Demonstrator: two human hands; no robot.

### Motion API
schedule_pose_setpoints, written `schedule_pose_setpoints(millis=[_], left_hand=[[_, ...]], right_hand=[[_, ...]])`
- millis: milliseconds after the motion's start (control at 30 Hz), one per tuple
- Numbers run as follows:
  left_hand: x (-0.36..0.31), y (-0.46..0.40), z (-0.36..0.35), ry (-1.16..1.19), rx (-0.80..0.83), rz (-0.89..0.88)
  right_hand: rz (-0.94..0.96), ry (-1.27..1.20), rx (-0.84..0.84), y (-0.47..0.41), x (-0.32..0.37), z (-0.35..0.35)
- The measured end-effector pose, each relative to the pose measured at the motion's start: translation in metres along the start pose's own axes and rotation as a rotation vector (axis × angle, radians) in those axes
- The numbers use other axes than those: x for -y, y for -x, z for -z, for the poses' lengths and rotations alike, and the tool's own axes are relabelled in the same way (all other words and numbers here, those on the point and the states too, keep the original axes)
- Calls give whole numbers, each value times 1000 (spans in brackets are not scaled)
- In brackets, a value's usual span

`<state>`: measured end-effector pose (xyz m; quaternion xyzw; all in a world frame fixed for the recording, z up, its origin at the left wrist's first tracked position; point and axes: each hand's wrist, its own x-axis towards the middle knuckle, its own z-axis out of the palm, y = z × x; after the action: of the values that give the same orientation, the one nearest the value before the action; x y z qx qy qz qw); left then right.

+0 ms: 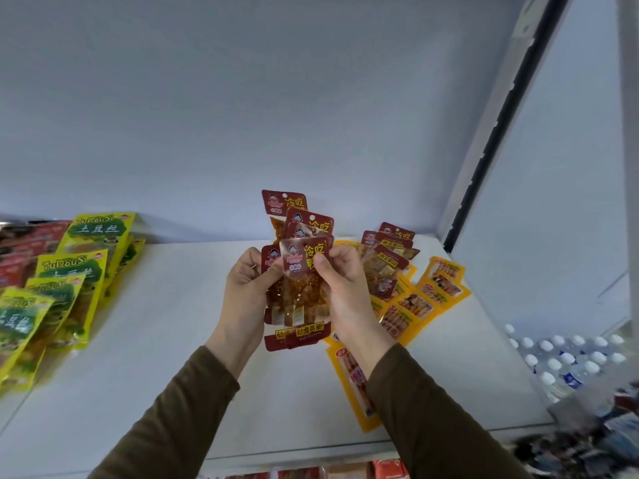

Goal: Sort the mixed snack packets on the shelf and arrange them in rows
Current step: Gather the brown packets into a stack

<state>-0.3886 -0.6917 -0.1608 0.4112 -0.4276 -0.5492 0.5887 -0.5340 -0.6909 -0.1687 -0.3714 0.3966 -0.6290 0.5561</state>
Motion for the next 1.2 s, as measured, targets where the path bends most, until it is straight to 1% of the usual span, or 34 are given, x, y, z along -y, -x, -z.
schedule_pose_setpoints(millis=[100, 200, 267, 333, 400, 467, 567, 633, 700, 733, 800, 833, 867, 933, 1033, 1067, 1133, 1200], left_hand=[[2, 1, -3, 21, -13, 52], [0, 0, -4, 88, 38, 82], [0, 1, -5, 76, 94, 77], [3, 4, -8, 39, 82, 105], [5, 8, -11, -5, 47, 137], [6, 12, -14, -12, 45, 162], [10, 19, -15, 8, 160, 202], [13, 23, -15, -43, 198, 190], [17, 22, -11, -23, 140, 206], [19, 20, -8, 16, 114, 215], [19, 17, -1, 120, 111, 234], [19, 16, 2, 159, 125, 239], [19, 15, 4, 180, 139, 242], [22, 13, 7, 182, 149, 263], [25, 11, 11, 165, 112, 305], [26, 11, 13, 164, 99, 311], [27, 11, 14, 165, 87, 320], [28, 10, 14, 164, 91, 324]], right_hand=[[9, -32, -11, -2, 1, 2], [67, 49, 28, 0, 5, 2], [85, 39, 18, 1, 6, 1], [65, -5, -9, 1, 5, 0], [51, 0, -46, 0, 2, -2], [20, 33, -115, 0, -3, -5], [11, 84, -254, -1, -7, -9], [34, 132, -284, -1, -6, -12], [-11, 141, -225, -1, -3, -16], [-62, 100, -176, -1, -1, -18], [-175, -15, -67, -1, 6, -17], [-200, 11, -33, -2, 9, -13], [-190, 112, -15, -3, 13, -6], [-68, 412, -28, -5, 23, 12], [166, 871, -220, -16, 33, 57], [200, 1016, -283, -22, 36, 72], [156, 1249, -347, -34, 41, 95], [32, 1384, -319, -45, 44, 106]])
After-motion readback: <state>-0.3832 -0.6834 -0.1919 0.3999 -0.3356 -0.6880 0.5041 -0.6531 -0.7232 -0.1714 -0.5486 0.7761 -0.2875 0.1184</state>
